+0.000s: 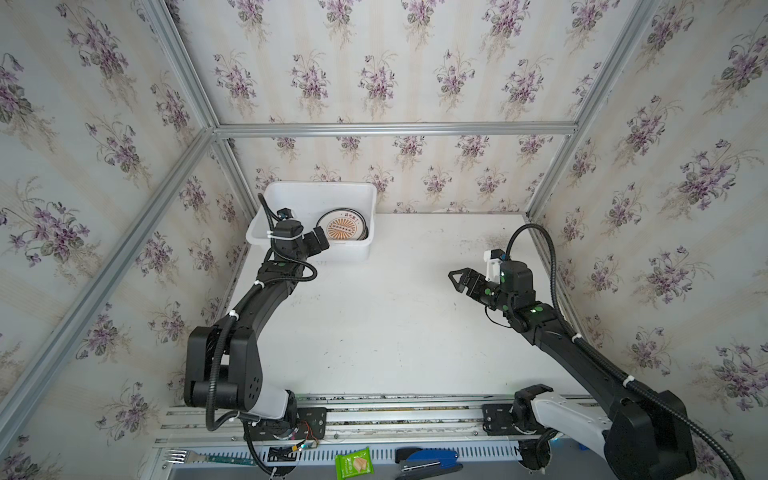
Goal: Place the plates into the plastic bin on the countertop
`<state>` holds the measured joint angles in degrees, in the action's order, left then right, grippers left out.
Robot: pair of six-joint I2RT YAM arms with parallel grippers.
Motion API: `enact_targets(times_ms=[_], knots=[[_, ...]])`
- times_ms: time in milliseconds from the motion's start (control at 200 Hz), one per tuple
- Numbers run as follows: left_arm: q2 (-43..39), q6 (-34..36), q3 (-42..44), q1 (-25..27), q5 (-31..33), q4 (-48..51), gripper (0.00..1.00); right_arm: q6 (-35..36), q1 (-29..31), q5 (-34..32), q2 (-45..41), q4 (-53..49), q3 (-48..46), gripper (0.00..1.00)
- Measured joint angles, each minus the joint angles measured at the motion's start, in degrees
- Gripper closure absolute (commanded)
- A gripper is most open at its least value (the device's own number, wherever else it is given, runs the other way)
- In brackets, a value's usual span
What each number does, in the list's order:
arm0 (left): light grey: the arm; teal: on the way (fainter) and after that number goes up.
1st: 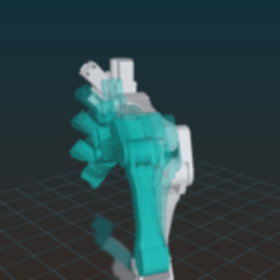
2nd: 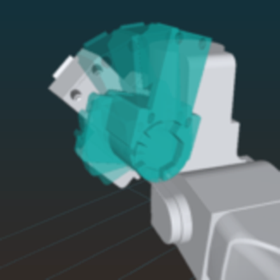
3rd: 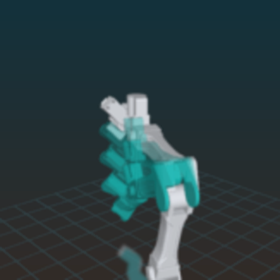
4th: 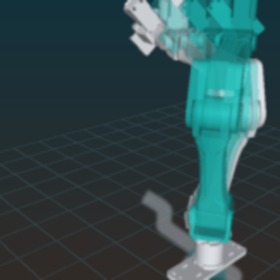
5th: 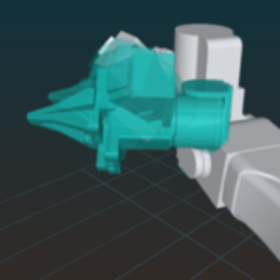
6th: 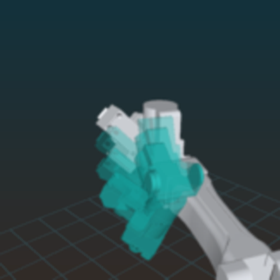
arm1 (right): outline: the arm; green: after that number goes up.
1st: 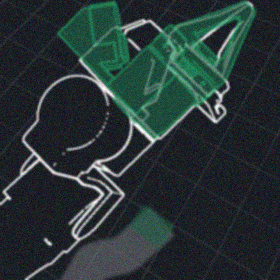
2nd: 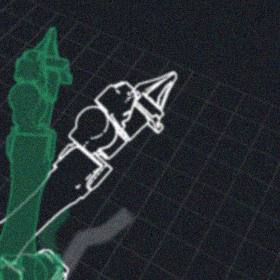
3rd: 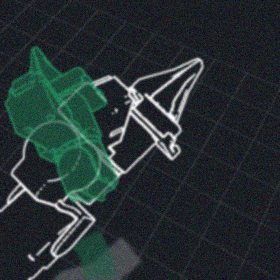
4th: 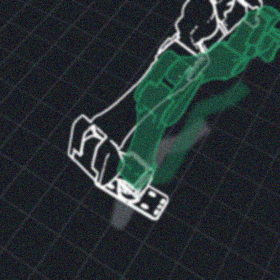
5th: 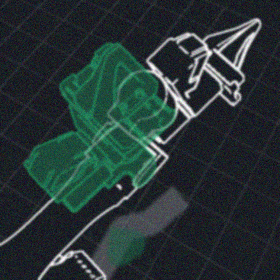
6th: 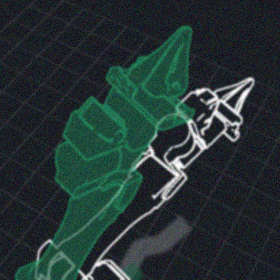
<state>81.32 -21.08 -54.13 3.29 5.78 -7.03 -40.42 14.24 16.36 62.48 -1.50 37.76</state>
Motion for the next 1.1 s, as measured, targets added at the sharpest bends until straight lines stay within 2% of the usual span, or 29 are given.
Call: enact_targets(times_ms=[230,380,545,820,999,1099], knots=[[-14.23,3.39,19.04,-0.07,4.74,-11.78,0.01,0.92,0.00,-1.20,2.45,3.80,-0.83,0.10],[-19.85,5.03,28.55,-0.42,8.22,-17.59,0.00,1.95,-0.02,-1.60,3.63,6.43,-1.14,0.10],[-21.22,5.53,30.42,-2.93,9.29,-19.10,0.01,3.43,-0.04,-3.85,4.07,7.96,-1.57,0.08],[-19.96,7.23,33.00,-4.04,10.38,-24.52,0.01,7.23,-0.07,-12.07,0.85,10.19,-5.66,0.06],[-23.19,11.50,40.17,-4.70,9.84,-31.32,0.01,10.27,-0.07,-16.15,-2.14,12.28,-8.61,0.05],[-22.91,11.91,43.71,-6.95,9.01,-33.27,0.00,12.20,-0.07,-18.64,-2.54,13.88,-9.77,0.06]])
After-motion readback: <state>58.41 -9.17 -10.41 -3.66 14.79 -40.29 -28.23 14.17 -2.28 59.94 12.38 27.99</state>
